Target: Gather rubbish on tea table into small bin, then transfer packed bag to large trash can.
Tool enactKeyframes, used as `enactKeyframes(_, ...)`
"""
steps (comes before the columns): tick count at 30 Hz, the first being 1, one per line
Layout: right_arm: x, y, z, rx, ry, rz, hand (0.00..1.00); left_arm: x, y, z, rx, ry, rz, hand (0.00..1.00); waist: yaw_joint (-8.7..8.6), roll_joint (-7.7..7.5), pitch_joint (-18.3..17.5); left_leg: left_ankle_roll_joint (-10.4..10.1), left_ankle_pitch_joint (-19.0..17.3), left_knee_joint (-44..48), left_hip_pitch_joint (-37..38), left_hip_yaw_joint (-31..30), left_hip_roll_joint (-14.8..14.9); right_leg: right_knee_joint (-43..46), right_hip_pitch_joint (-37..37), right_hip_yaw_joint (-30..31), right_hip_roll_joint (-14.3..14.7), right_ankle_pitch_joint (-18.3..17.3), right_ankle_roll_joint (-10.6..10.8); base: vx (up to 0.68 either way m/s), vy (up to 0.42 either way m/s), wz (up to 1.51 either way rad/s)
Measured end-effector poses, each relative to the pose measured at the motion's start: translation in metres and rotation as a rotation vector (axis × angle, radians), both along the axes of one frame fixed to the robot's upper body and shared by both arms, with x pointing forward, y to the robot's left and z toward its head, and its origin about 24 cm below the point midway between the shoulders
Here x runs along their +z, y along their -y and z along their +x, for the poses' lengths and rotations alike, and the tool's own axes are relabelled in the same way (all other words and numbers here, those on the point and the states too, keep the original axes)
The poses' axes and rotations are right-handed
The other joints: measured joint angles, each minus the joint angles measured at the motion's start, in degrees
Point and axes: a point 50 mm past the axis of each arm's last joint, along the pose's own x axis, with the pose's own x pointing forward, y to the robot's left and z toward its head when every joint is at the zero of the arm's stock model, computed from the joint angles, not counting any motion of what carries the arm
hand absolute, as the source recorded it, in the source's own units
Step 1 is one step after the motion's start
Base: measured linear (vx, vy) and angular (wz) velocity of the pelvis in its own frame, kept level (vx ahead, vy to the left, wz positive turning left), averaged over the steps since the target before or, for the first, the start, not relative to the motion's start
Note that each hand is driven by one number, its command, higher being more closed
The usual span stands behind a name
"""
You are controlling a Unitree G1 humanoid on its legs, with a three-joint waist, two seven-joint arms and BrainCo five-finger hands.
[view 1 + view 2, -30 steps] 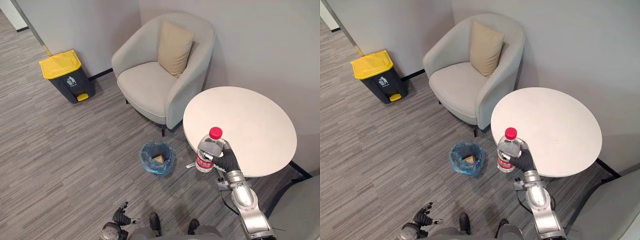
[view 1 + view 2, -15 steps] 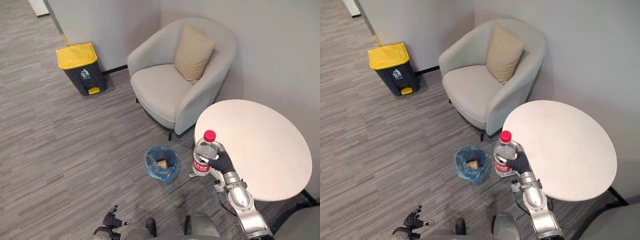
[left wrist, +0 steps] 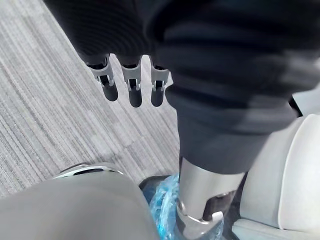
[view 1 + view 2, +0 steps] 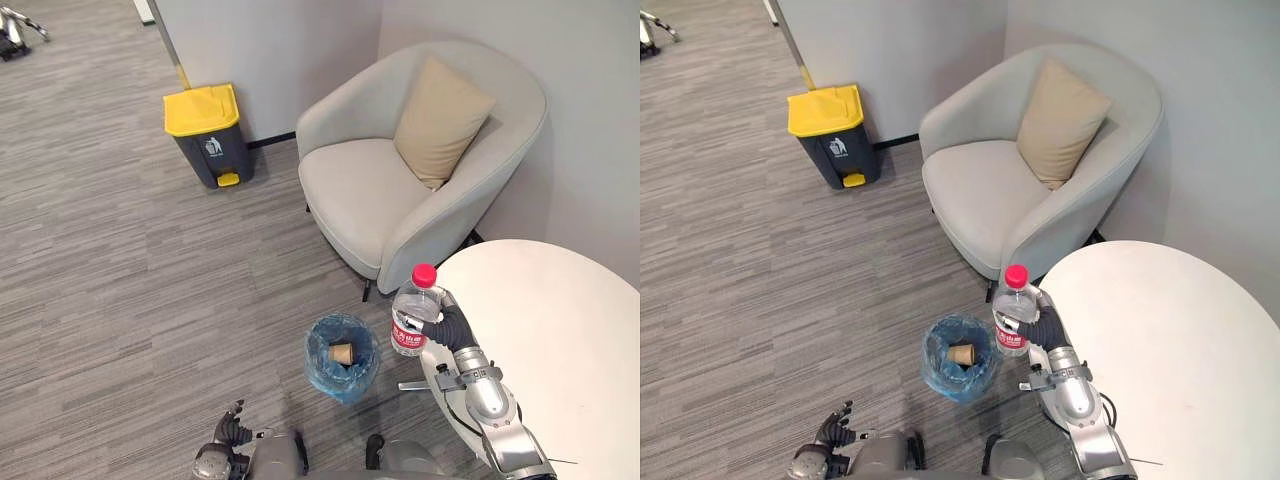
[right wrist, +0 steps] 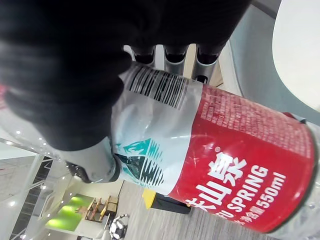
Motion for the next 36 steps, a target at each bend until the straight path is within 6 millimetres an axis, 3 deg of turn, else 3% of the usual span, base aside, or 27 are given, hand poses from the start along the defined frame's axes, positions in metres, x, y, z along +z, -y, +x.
enactKeyframes(2,-0.003,-0.002,0.0,-0.016,-0.011,0.017,1.0,0.002,0.002,0.007,-0.014,0.018,0.002,0.0,0.05,-1.07,0.4,0.8,-0.6,-1.2,1.5,0.6,-2.5,-0.3,0.5,1.9,-2.2,-0.9,1.6,0.12,0.174,-0.06)
enactKeyframes(4,-0.003,-0.005,0.0,-0.009,-0.011,0.026,1.0,0.002,0.004,0.009,-0.027,0.021,0.001,0.0,0.07,-0.87,0.4,0.8,-0.6,-2.0,1.7,0.9,-3.6,-1.1,0.6,2.2,-3.3,-0.7,2.5,0.06,0.129,-0.01)
enactKeyframes(10,-0.005,-0.017,0.002,0.048,-0.02,0.017,1.0,-0.001,0.001,-0.003,-0.039,-0.014,0.012,0.0,0.34,-0.52,0.6,1.8,0.0,-5.6,4.4,3.0,-4.0,-1.3,-0.2,4.8,-3.3,-0.3,3.0,-0.01,0.032,-0.22)
enactKeyframes(14,-0.004,-0.023,0.011,0.098,-0.013,-0.016,1.0,0.002,0.003,0.007,-0.055,0.01,0.013,0.0,0.04,0.18,1.1,2.1,0.2,-5.1,1.0,4.0,-3.6,0.5,-5.0,6.4,-2.9,0.1,2.9,-0.07,0.004,-0.2)
enactKeyframes(18,0.019,-0.038,0.043,0.187,0.078,-0.071,1.0,0.018,0.0,0.049,-0.063,0.123,0.037,0.0,0.1,0.75,6.4,2.5,0.2,0.4,-7.1,4.2,-2.7,6.5,-13.2,6.8,-2.2,0.1,2.9,-0.11,-0.012,-0.06)
enactKeyframes(20,0.038,-0.046,0.065,0.205,0.149,-0.096,1.0,0.036,-0.005,0.08,-0.057,0.224,0.047,0.0,0.69,1.05,10.0,2.7,0.3,3.6,-13.1,3.7,-2.1,10.2,-19.3,6.8,-2.0,0.1,2.9,-0.22,-0.012,0.05)
enactKeyframes(22,0.05,-0.049,0.074,0.208,0.19,-0.109,1.0,0.047,-0.003,0.098,-0.052,0.29,0.048,0.0,1.61,1.25,12.7,2.9,0.2,5.8,-15.8,3.4,-1.8,13.0,-22.3,6.8,-2.1,-0.4,2.7,-0.23,-0.033,0.09)
enactKeyframes(26,0.071,-0.062,0.084,0.22,0.281,-0.139,1.0,0.067,0.002,0.123,-0.029,0.405,0.023,0.0,3.09,1.49,14.3,3.6,-1.1,12.7,-25.1,2.8,-0.5,20.0,-31.0,6.4,-2.4,-1.8,2.5,-0.16,-0.025,0.09)
enactKeyframes(36,0.141,-0.093,0.108,0.192,0.556,-0.172,1.0,0.128,0.019,0.182,0.119,0.708,-0.092,0.0,3.54,0.64,16.1,4.1,-1.7,22.1,-45.0,2.5,2.1,30.5,-50.0,4.6,-2.9,-3.1,2.3,-0.11,-0.027,0.13)
